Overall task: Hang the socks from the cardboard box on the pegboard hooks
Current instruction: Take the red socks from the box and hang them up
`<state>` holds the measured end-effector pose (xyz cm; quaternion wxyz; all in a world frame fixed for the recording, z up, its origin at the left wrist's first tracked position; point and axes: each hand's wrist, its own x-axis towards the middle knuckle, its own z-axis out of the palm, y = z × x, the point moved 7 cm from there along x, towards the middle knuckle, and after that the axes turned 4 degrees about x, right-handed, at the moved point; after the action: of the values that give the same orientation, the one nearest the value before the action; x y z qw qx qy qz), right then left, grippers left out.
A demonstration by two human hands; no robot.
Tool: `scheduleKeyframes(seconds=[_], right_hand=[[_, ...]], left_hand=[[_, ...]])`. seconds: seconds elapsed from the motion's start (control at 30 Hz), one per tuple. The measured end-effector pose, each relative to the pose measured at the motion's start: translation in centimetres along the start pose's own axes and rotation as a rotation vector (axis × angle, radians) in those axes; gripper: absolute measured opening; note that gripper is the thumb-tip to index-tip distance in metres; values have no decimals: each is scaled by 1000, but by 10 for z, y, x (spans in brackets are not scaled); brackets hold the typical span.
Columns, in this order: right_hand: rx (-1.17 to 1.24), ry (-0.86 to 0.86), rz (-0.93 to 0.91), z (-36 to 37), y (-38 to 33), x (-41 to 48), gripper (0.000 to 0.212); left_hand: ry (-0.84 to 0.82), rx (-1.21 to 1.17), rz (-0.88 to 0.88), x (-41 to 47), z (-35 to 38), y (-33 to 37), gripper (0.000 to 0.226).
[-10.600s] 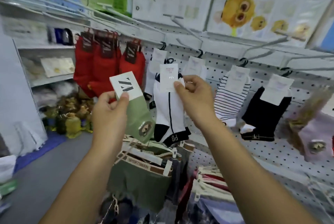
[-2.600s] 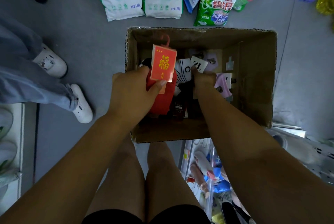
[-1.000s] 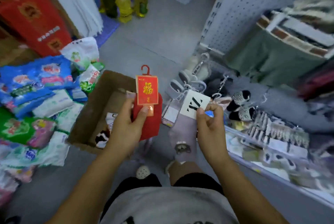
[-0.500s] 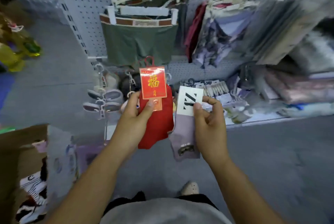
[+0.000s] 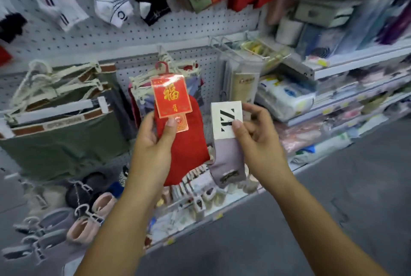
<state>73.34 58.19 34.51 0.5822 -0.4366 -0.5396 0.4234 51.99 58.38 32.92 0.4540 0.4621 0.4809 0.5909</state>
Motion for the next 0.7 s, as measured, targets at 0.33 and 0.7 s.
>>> scheduleKeyframes(seconds=[0.33, 0.7], right_hand=[[73, 36, -191, -11, -62, 155, 26], [16, 123, -323, 8, -117, 325, 31]], left_hand=[[56, -100, 61, 126, 49, 64, 13], [142, -161, 108, 250, 50, 114, 13]])
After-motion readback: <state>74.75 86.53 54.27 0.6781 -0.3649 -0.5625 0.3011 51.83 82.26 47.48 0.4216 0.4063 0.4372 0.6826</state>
